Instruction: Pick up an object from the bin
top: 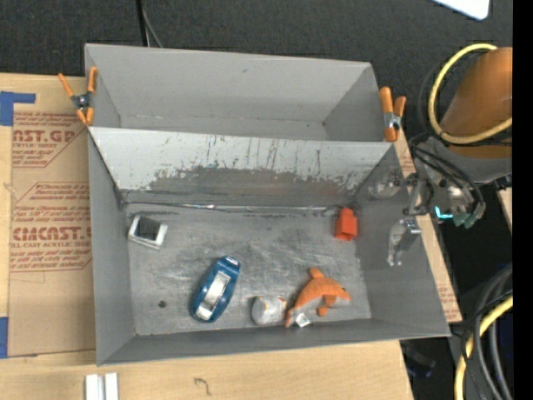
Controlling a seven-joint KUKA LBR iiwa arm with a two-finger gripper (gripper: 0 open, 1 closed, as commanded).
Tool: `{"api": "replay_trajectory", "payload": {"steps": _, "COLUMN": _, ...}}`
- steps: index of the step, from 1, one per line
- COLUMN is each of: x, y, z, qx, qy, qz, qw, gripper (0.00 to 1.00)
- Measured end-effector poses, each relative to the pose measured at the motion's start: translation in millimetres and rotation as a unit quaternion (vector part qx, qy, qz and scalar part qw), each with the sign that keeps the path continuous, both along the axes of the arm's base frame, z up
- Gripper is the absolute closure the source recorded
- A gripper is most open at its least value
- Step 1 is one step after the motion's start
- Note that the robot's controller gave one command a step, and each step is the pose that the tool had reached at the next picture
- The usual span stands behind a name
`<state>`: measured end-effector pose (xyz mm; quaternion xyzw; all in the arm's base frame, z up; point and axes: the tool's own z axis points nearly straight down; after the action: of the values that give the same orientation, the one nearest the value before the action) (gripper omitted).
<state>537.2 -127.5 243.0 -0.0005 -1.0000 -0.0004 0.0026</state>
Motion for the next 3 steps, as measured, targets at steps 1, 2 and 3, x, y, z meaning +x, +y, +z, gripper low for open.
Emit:
{"api": "replay_trajectory", "payload": {"steps": 1, "x": 1.6, "y": 0.6, "z": 3.9, "qx": -0.001, "qy": -0.0037, "qz": 0.001, "qw": 1.0000, "gripper": 0.00}}
{"api": "replay_trajectory", "payload": {"steps": 2, "x": -1.3, "y": 0.5, "z": -46.7, "qx": -0.001, "qy": -0.0068, "qz": 0.015, "qw": 0.9999, "gripper": 0.00}}
{"api": "replay_trajectory", "payload": {"steps": 3, "x": -8.1, "y": -4.5, "z": -87.9, "qx": 0.000, "qy": -0.0028, "qz": 0.116, "qw": 0.9932, "gripper": 0.00}}
